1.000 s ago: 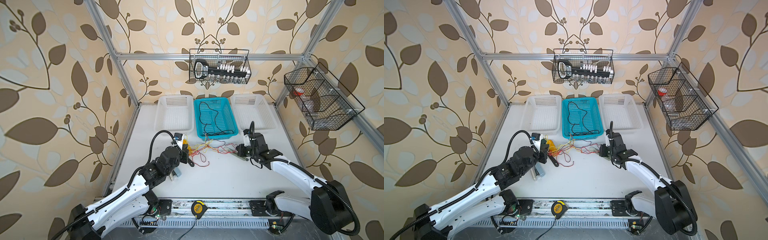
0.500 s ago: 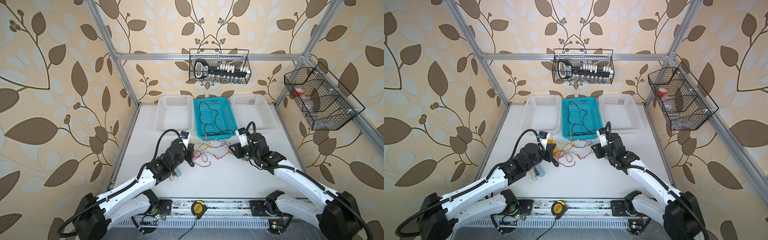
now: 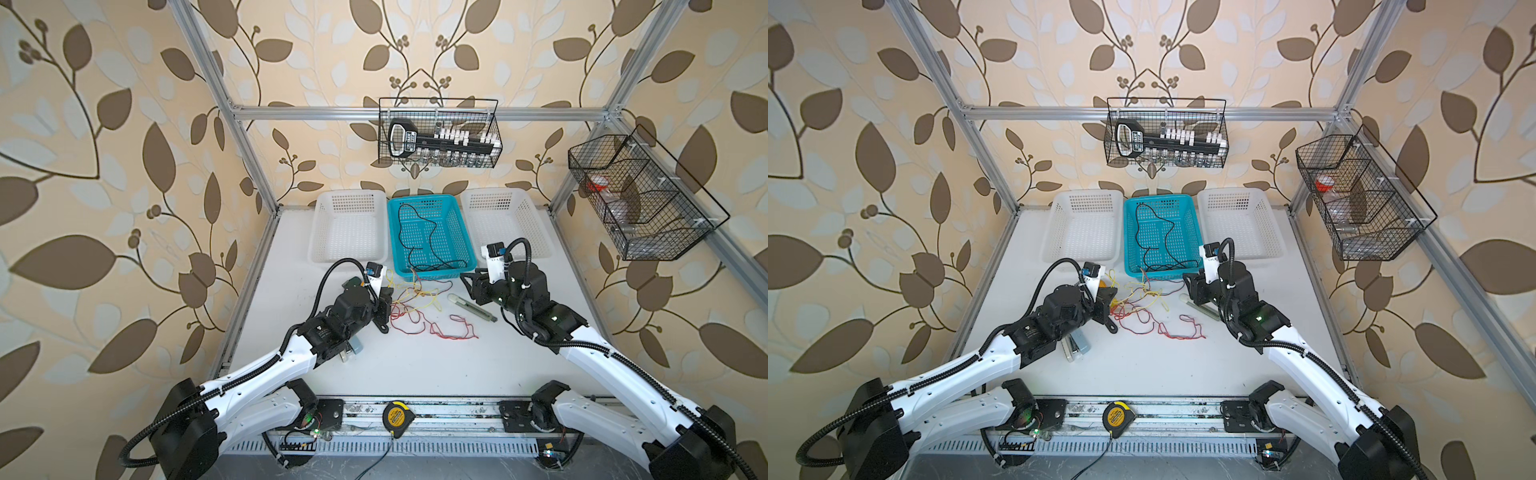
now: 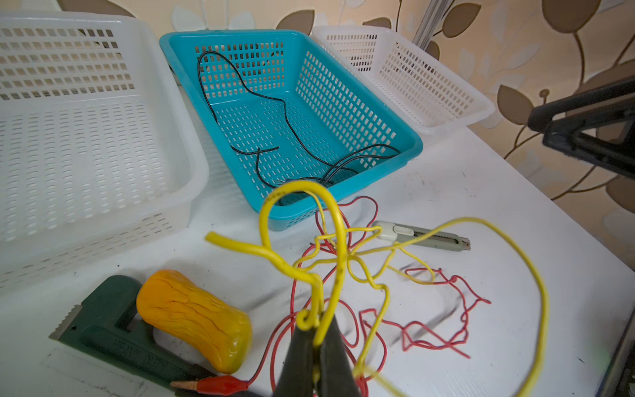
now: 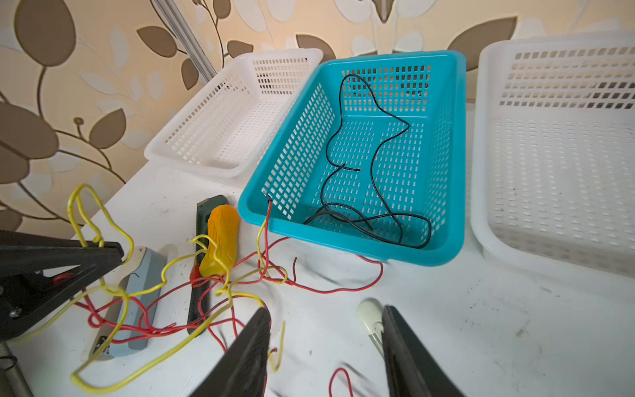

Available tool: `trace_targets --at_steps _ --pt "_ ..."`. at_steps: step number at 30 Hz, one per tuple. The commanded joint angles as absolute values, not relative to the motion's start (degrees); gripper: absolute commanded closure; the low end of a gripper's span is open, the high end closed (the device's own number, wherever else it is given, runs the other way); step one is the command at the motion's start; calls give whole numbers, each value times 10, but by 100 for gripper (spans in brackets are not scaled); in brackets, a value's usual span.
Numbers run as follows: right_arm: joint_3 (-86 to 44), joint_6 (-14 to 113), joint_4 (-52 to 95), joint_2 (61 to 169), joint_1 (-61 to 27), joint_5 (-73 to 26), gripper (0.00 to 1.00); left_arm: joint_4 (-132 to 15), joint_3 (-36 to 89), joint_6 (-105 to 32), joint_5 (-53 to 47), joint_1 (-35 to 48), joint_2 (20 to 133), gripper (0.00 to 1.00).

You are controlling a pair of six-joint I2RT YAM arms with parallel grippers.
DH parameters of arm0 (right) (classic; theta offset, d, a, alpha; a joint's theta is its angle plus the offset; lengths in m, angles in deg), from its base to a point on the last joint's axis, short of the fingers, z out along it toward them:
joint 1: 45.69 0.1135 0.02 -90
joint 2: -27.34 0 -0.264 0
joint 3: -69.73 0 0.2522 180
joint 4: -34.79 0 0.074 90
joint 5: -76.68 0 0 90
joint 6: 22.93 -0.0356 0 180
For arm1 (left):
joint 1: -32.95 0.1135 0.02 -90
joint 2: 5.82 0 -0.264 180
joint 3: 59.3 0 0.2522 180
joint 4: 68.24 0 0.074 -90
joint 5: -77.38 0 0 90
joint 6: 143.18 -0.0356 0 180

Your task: Untangle the cables

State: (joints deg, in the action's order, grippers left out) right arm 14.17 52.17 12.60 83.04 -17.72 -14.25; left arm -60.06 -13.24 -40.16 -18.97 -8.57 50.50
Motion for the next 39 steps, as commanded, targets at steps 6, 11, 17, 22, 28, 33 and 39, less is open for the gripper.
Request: trace_targets --at_steps 6,11,17,22,28,33,39 --pt "137 523 174 850 -120 -287 47 -653 -98 -405 -176 -81 527 100" --pt "129 528 170 880 -79 -252 47 -665 -97 -408 -167 -82 528 100" --pt "109 525 106 922 -66 -160 47 -664 -94 -409 -172 -81 530 100" --pt "105 522 70 941 -63 -127 47 -668 -94 -411 -172 -81 534 100" --pt "101 514 62 983 -61 -157 47 -674 -95 -408 -169 -81 539 100" --pt "94 499 63 1013 -58 -174 52 -674 -98 -410 -176 -81 538 100" --pt "89 495 54 1031 -58 -187 88 -670 -106 -414 -190 -81 537 100"
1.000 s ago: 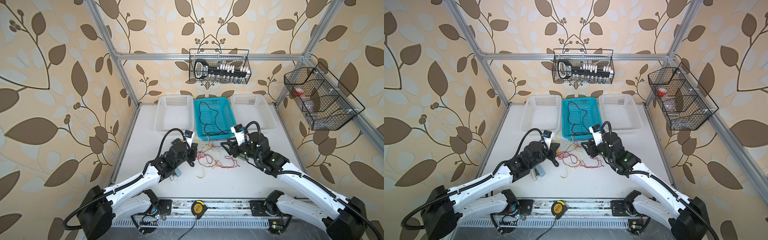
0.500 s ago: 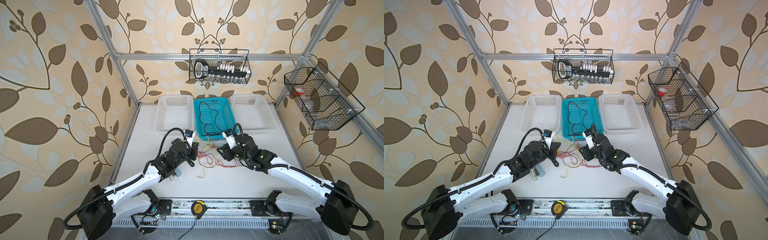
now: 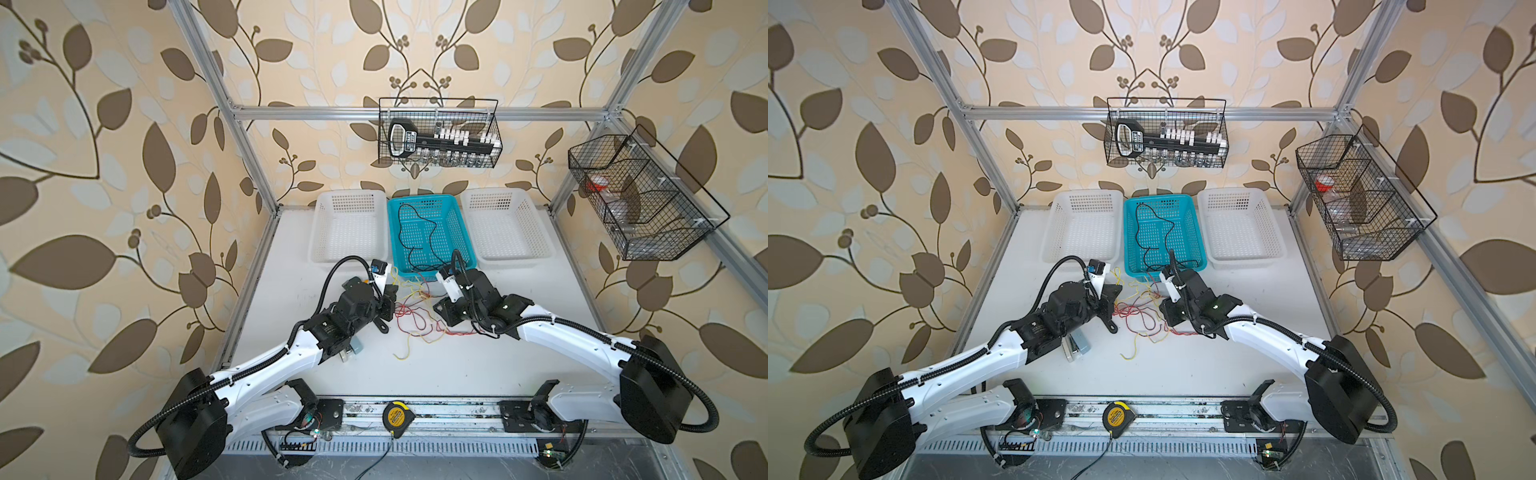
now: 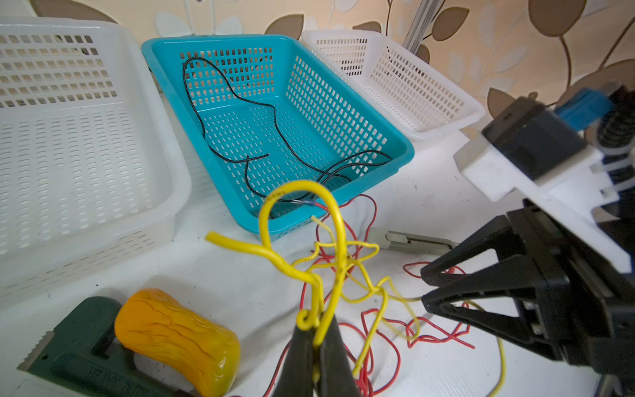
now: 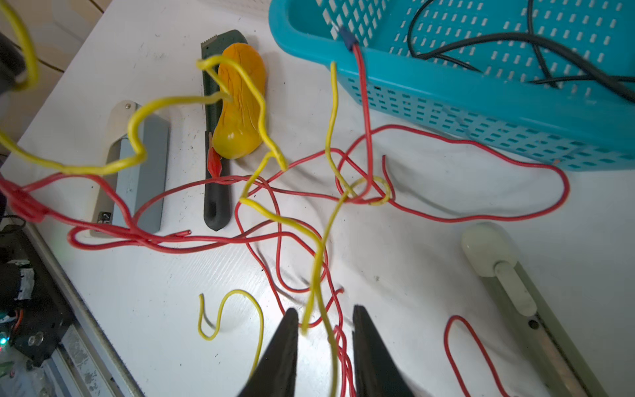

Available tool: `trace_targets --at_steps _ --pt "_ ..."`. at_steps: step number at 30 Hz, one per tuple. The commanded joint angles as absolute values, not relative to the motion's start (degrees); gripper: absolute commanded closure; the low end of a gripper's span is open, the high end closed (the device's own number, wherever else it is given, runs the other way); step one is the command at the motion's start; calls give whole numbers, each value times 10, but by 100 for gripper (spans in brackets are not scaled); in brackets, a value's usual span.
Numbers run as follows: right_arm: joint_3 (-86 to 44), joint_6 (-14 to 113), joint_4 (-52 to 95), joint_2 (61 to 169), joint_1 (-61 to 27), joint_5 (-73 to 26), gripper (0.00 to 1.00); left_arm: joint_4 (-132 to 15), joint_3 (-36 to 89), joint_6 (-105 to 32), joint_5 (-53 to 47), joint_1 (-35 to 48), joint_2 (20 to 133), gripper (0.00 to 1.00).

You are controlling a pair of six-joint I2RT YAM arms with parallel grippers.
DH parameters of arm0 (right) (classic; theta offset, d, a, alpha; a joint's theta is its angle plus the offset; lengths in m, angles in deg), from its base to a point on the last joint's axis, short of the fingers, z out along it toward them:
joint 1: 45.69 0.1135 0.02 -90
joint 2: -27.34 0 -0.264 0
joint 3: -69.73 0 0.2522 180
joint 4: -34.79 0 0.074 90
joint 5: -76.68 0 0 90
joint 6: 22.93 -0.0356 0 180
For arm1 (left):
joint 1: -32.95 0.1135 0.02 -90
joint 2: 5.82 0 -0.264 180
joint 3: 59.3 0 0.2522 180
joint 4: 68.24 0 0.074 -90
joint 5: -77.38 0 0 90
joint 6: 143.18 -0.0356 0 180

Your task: Untangle the cables

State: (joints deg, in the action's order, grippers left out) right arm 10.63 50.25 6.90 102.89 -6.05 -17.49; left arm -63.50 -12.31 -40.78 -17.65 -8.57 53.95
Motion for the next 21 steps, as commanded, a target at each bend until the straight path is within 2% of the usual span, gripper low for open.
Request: trace_targets --at_steps 1,2,11,14,15,17,21 --pt "88 496 52 1029 -59 -184 96 -669 -108 -413 -193 -81 537 100" --pt "88 497 51 1024 -60 -183 100 -667 -111 -414 -198 -81 536 100" --pt "80 521 30 953 -100 -187 100 -655 -136 -410 -230 -81 527 100" --pt "73 532 2 948 -100 -190 74 -658 -139 -408 -231 -82 525 100" --pt "71 534 -11 950 -98 -194 70 -658 -138 -408 -232 -81 525 100" --pt "73 534 -31 955 -92 -198 65 -659 -136 -409 -234 -81 525 100" --pt "89 520 -60 974 -79 -197 62 -659 -133 -412 -234 -81 528 100"
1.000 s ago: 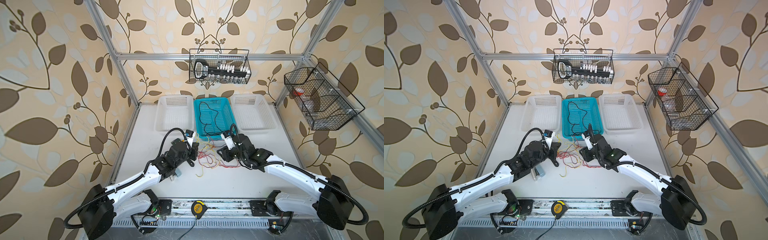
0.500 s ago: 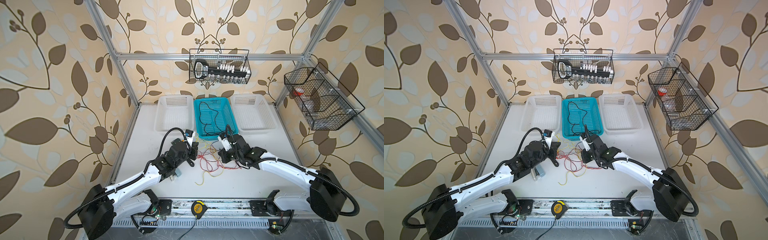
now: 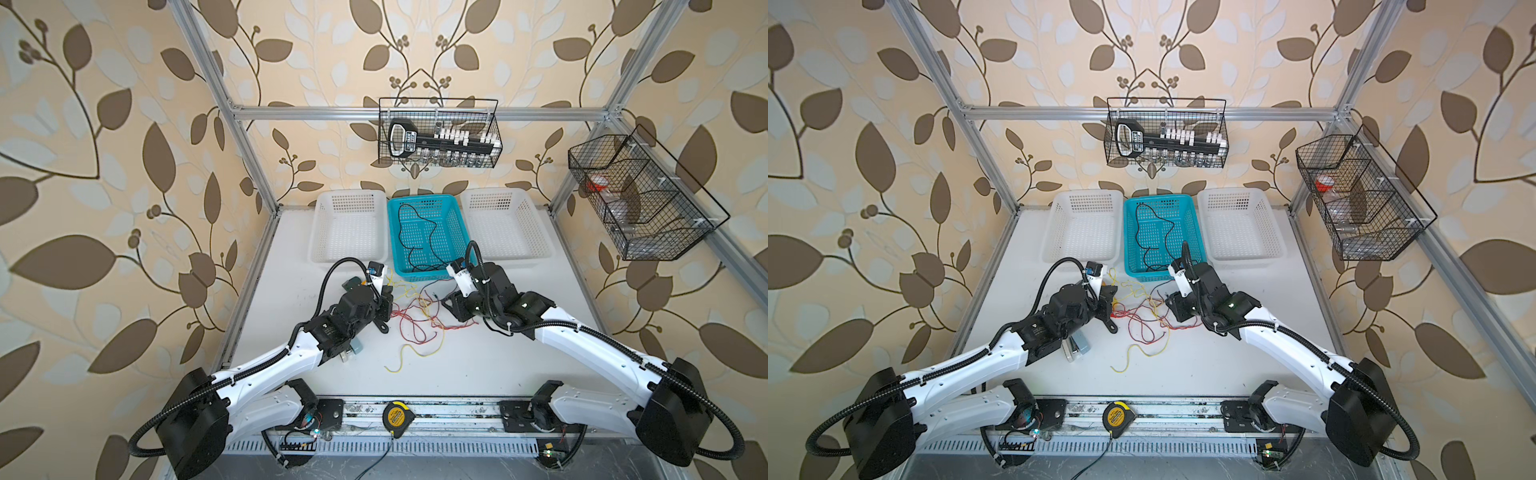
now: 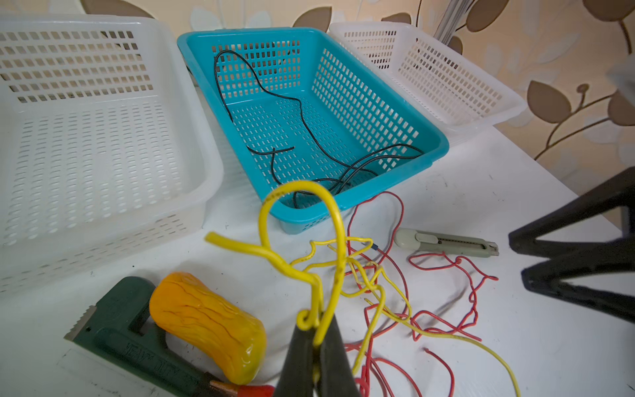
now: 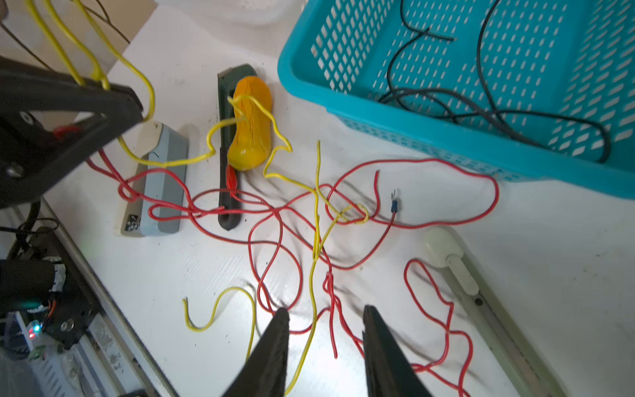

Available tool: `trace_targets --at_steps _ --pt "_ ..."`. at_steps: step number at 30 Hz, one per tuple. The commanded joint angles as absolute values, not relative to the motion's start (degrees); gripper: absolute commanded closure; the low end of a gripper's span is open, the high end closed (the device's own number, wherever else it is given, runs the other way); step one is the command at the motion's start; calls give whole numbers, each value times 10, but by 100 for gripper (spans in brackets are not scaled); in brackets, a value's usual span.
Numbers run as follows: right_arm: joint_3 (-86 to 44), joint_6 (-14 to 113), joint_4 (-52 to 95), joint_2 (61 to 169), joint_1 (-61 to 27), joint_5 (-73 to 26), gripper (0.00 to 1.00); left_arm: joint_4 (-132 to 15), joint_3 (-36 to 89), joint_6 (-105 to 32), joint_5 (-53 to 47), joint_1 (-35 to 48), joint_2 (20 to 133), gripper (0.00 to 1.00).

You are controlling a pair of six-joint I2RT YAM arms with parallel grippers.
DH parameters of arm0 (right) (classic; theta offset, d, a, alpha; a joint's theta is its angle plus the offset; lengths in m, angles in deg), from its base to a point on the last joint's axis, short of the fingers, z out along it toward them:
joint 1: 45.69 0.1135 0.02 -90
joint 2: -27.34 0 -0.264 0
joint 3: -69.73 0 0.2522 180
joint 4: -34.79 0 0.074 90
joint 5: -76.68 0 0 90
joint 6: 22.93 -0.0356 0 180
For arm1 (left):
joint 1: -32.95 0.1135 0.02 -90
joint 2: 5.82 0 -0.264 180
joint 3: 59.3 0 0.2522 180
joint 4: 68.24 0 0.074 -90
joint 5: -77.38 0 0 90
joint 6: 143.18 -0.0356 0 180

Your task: Untangle the cables

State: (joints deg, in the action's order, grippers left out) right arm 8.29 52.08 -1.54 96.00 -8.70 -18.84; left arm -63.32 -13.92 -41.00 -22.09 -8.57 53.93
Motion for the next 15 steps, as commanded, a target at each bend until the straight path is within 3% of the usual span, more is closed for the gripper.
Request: trace_targets --at_steps 1,12,14,15 --pt "98 514 -56 977 -76 -201 62 -659 -132 -413 -235 -81 530 100" --pt "137 470 11 1045 -51 -244 61 -659 -127 -418 -237 -81 539 100" --pt "136 471 17 1057 -47 -249 67 -659 -127 -420 -237 -81 540 100" --pt "135 471 19 1063 -46 -253 74 -659 -126 -421 -238 -81 541 100"
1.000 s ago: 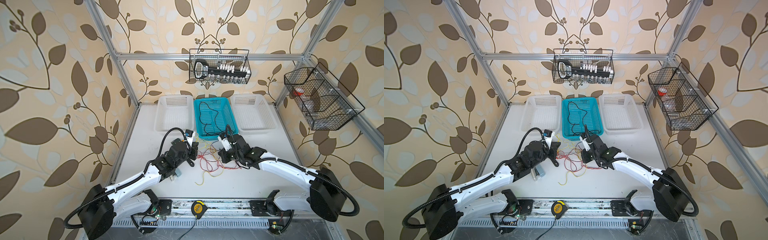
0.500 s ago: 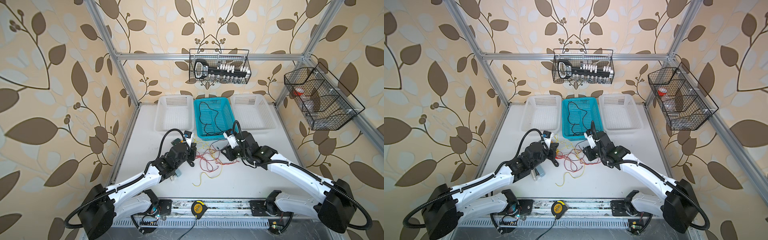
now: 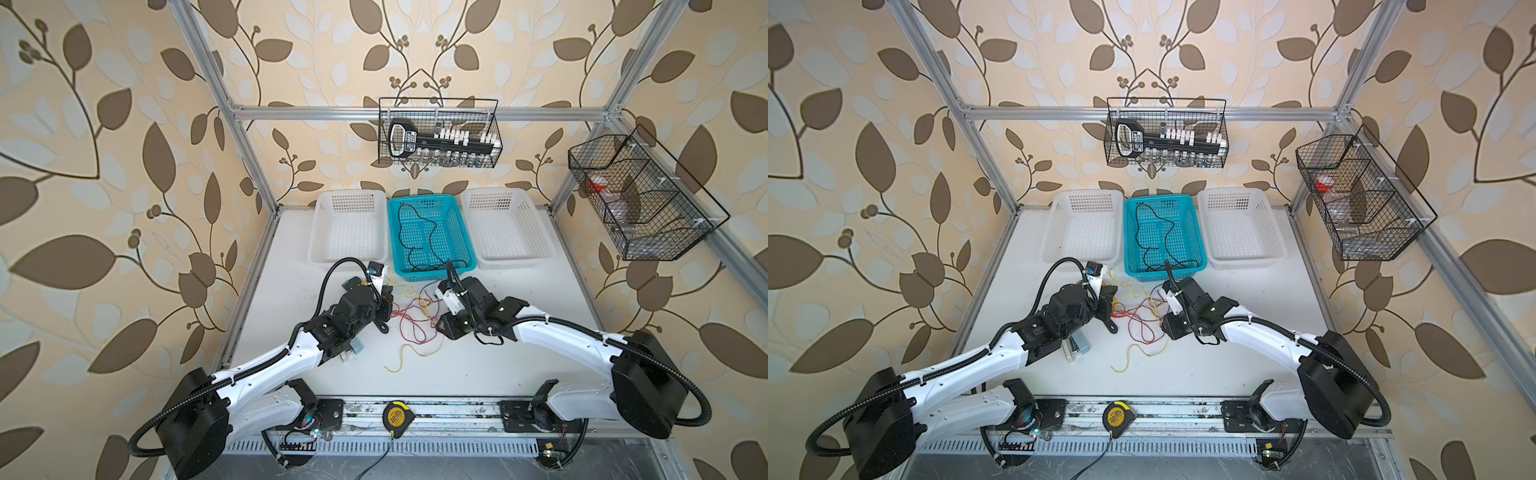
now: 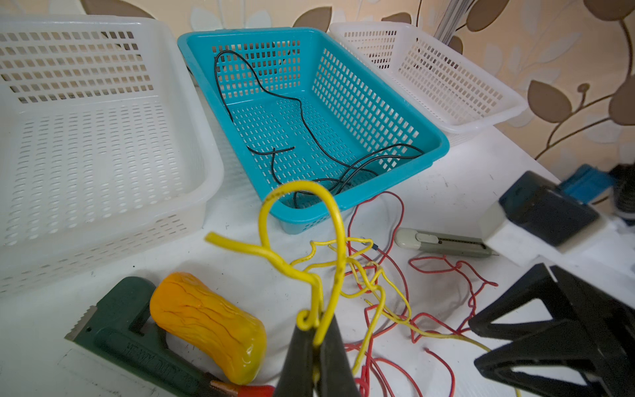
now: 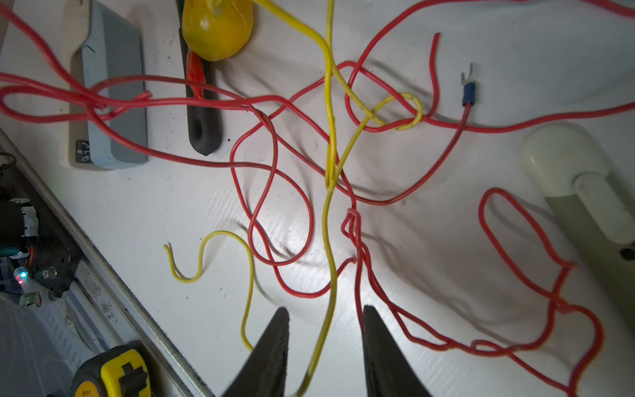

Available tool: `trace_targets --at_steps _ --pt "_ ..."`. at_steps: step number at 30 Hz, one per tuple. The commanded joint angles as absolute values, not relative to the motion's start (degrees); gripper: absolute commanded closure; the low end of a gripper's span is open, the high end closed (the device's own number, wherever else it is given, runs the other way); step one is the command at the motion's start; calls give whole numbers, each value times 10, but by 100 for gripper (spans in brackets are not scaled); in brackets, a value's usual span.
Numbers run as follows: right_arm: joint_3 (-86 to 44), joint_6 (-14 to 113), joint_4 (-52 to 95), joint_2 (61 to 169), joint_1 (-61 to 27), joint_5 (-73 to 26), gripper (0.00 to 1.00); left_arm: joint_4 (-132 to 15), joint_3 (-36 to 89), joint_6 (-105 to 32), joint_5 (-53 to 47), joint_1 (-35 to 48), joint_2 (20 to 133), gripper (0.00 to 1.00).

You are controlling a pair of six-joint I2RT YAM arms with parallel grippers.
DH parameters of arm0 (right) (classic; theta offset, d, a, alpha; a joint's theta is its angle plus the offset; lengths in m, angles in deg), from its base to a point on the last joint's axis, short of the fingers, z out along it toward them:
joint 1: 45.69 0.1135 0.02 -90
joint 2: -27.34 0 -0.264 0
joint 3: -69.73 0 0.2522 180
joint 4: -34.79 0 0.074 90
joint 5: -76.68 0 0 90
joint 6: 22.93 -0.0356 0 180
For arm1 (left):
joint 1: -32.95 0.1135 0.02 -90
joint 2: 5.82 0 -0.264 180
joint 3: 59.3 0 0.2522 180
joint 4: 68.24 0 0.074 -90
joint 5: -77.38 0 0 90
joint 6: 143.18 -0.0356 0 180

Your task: Untangle the cables

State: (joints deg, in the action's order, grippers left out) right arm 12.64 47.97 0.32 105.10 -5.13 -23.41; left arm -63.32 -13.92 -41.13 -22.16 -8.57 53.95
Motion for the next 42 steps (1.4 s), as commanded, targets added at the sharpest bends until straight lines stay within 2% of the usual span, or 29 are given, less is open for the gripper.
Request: trace_targets --at_steps 1,4,6,12,24,33,37,42 --pt "135 471 21 1066 -45 -259 81 -659 -126 -420 -239 -81 542 100" --pt "134 473 23 1072 -46 -267 96 -660 -129 -422 -243 -81 543 100" --pt "132 478 15 1070 -45 -264 100 -661 -130 -423 -247 -81 544 100" --pt "116 511 -39 1033 -62 -229 100 -657 -132 -420 -289 -81 556 100" --pt "98 545 -92 837 -216 -249 100 -607 -111 -394 -395 -79 590 100" --pt "69 556 -115 780 -325 -283 100 -556 -94 -376 -431 -74 605 100" --pt "55 549 -103 775 -332 -316 100 -567 -100 -375 -416 -74 605 100" --pt "23 542 -115 768 -342 -283 100 -561 -99 -376 -427 -74 611 100"
